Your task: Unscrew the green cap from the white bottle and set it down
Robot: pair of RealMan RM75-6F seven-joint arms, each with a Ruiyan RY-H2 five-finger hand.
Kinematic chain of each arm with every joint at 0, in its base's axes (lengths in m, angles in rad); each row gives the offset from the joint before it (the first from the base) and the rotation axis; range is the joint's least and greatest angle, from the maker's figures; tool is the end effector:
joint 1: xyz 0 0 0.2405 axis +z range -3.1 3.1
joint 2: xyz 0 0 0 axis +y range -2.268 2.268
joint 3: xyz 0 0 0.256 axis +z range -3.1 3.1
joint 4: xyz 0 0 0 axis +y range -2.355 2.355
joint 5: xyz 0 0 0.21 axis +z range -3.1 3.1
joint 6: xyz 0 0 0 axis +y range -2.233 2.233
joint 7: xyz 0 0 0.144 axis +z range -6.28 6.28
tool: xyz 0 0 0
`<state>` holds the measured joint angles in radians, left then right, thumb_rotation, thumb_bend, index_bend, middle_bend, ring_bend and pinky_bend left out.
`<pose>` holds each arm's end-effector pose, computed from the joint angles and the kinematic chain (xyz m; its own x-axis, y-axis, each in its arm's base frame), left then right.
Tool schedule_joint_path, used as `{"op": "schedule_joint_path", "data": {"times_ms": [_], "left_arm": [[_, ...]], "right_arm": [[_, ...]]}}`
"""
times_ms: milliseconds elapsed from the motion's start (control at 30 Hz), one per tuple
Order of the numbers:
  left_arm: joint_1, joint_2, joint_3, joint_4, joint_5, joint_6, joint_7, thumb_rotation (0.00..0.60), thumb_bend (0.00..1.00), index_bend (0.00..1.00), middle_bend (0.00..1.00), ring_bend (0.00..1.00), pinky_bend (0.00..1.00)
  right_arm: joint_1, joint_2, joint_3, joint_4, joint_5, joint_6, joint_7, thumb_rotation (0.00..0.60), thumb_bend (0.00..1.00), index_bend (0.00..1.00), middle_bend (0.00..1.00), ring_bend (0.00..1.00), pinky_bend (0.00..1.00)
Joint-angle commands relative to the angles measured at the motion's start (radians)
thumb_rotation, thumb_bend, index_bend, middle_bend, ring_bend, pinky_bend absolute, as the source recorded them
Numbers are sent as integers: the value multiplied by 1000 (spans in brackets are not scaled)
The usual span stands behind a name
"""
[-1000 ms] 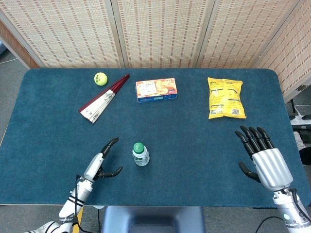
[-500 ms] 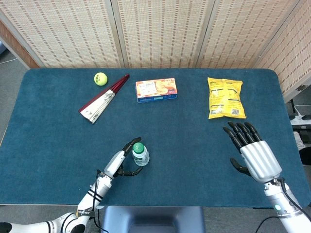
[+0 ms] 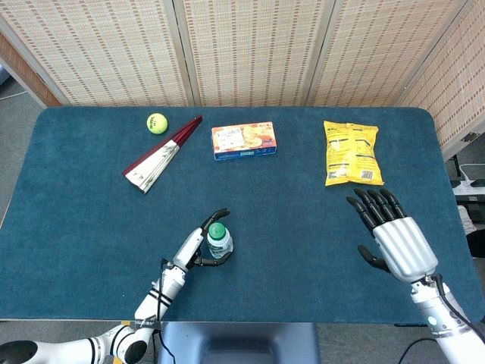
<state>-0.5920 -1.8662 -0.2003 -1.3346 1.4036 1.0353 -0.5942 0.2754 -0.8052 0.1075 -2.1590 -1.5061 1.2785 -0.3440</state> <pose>-0.1167 0.2876 -0.0898 -0.4781 0.5028 0.7201 0.7925 -0.1065 0.6005 -0.1746 -0.2154 0.1835 0.5247 -0.0506 0.8498 -0.8202 -0.2976 0.4886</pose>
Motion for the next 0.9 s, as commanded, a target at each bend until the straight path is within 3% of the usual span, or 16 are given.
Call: {"op": "schedule_joint_path", "data": {"times_ms": [33, 167, 300, 533, 733, 900], "left_arm": [[-4, -10, -2, 13, -9, -1, -1, 600, 321, 184, 204, 0, 0], [-8, -18, -7, 24, -18, -2, -3, 600, 387, 348, 321, 0, 0], [-8, -22, -15, 28, -37, -4, -3, 600, 464, 429, 391, 5, 0], [-6, -33, -27, 25, -73, -9, 16, 600, 664, 607, 566, 130, 0], [-1, -62, -22, 44, -66, 22, 33, 600, 701, 654, 636, 219, 11], [3, -88, -18, 53, -66, 40, 64, 600, 713, 664, 656, 249, 23]], "right_arm": [[2, 1, 1, -1, 1, -2, 2, 600, 225, 0, 0, 0, 0], [8, 2, 3, -3, 6, -6, 2, 600, 225, 0, 0, 0, 0], [16, 3, 4, -10, 9, -18, -6, 600, 224, 0, 0, 0, 0], [48, 8, 18, -48, 9, -46, -57, 600, 225, 0, 0, 0, 0], [140, 17, 55, -112, 79, -153, -167, 600, 225, 19, 0, 0, 0], [290, 17, 117, -161, 266, -309, -235, 600, 226, 111, 0, 0, 0]]}}
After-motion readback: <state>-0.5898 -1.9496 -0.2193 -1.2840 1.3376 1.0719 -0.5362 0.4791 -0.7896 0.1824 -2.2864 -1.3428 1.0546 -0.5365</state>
